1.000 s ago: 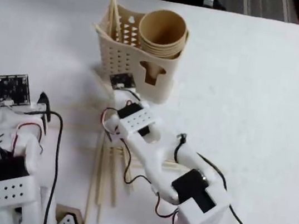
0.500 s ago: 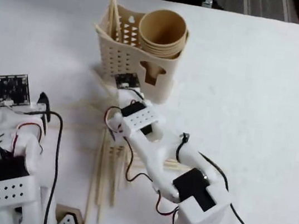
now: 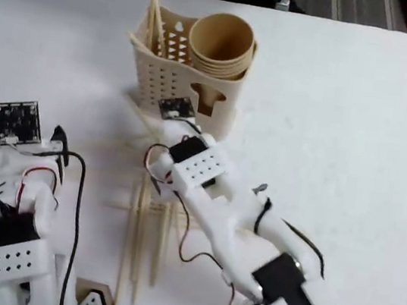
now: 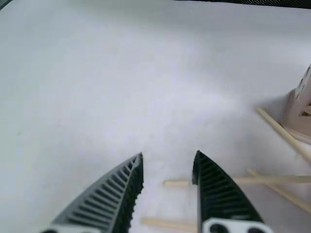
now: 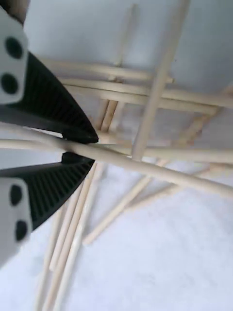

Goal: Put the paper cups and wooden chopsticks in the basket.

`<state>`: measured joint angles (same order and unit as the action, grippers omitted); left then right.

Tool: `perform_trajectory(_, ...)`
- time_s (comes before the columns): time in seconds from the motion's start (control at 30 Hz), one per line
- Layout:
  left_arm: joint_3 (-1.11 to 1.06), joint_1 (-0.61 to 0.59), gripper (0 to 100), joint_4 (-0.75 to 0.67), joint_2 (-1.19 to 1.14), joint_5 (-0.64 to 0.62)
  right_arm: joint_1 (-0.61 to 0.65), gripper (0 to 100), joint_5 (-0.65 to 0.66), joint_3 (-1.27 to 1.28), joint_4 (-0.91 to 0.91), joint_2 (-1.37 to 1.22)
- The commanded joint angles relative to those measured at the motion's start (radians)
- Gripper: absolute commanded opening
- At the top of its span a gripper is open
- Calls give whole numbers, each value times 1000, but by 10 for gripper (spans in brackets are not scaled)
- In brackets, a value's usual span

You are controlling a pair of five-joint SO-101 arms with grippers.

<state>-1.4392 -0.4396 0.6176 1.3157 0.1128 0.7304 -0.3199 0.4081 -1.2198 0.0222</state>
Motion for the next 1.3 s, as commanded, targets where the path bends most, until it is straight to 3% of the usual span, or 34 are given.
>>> perform_trajectory(0.0, 3, -7, 177, -15, 15, 9, -39, 17, 2, -8, -61, 137)
perform_trajectory(0.33, 3, -7, 177, -15, 15, 9, -159, 17, 25, 23, -119, 415)
perform_trajectory(0.63, -6, -7, 177, -21, 15, 11, -148, 17, 26, 104, 41, 648)
perform_trajectory(0.9, -6, -7, 177, -21, 15, 11, -62, 17, 26, 101, 176, 684)
perform_trajectory(1.1, -6, -7, 177, -21, 15, 11, 35, 17, 21, 103, 50, 690)
perform_trajectory(1.27, -6, -7, 177, -21, 15, 11, 45, 17, 21, 100, -4, 691)
